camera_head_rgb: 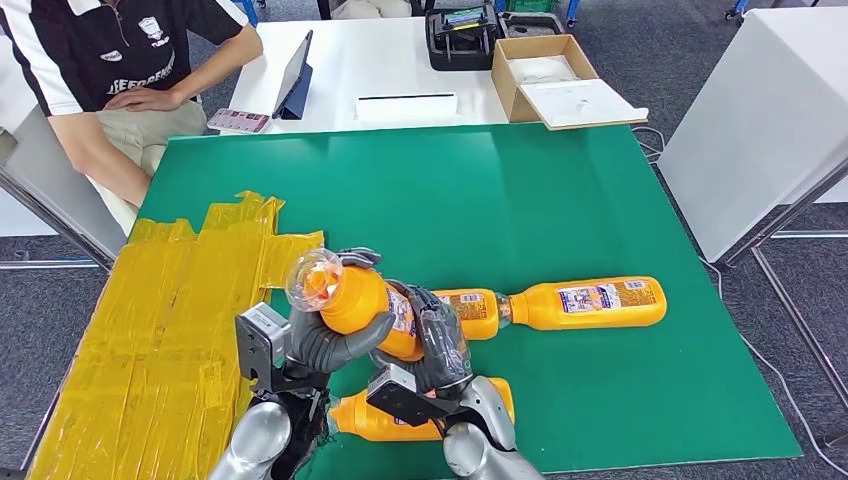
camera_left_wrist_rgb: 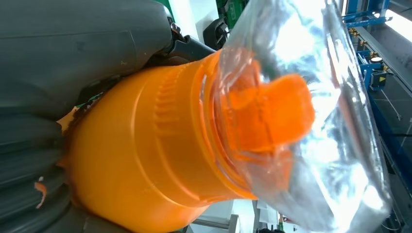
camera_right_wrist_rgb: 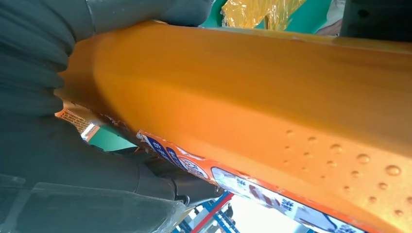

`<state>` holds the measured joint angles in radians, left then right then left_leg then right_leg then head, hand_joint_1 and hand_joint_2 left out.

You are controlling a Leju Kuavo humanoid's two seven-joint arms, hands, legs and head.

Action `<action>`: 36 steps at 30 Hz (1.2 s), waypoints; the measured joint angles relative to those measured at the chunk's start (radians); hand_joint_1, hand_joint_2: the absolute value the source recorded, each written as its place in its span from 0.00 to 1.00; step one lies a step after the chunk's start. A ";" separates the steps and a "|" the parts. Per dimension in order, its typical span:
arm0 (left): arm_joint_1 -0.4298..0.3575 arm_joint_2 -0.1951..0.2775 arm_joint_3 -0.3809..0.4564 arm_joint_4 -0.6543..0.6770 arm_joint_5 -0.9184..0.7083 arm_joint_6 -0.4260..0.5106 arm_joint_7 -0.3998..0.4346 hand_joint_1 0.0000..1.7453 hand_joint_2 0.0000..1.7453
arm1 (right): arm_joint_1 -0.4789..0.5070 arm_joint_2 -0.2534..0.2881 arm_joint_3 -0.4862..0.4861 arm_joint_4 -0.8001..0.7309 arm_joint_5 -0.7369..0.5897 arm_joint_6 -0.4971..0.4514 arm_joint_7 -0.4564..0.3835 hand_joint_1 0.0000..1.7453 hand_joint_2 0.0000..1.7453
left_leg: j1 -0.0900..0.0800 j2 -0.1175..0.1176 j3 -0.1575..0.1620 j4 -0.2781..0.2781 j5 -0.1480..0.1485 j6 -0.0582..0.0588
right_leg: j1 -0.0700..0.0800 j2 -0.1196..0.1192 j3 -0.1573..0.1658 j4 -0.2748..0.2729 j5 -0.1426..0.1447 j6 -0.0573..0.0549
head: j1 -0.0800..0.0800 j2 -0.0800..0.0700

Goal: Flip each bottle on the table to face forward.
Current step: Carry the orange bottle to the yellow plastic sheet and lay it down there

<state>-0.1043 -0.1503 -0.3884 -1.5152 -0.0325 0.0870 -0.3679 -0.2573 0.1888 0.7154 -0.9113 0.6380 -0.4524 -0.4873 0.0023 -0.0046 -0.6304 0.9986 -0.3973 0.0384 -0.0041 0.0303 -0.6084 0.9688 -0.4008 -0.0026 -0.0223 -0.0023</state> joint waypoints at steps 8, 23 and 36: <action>-0.002 0.000 0.003 0.005 0.009 0.008 -0.014 1.00 1.00 | 0.001 0.001 0.000 0.000 -0.006 0.000 -0.010 1.00 1.00 | 0.000 0.000 0.000 0.000 0.000 0.000 | 0.000 0.000 0.000 0.000 0.000 0.000 | 0.000 0.000; -0.001 -0.003 0.021 0.007 0.033 0.020 -0.030 1.00 1.00 | 0.036 0.001 -0.018 -0.072 -0.022 0.003 -0.029 0.00 1.00 | 0.000 0.000 -0.001 0.000 0.000 0.000 | 0.000 0.000 0.000 0.000 0.000 0.000 | 0.000 0.000; 0.027 -0.004 0.069 -0.008 0.029 0.044 -0.032 1.00 1.00 | 0.129 -0.040 -0.018 -0.358 -0.141 0.023 -0.079 0.00 1.00 | 0.000 0.000 -0.001 0.000 0.000 0.000 | 0.000 0.000 0.000 0.000 0.000 0.000 | 0.000 0.000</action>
<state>-0.0775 -0.1544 -0.3190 -1.5235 -0.0034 0.1309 -0.3997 -0.1281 0.1484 0.6970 -1.2690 0.4973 -0.4294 -0.5663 0.0023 -0.0049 -0.6312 0.9985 -0.3974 0.0385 -0.0041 0.0300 -0.6087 0.9688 -0.4008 -0.0026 -0.0222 -0.0023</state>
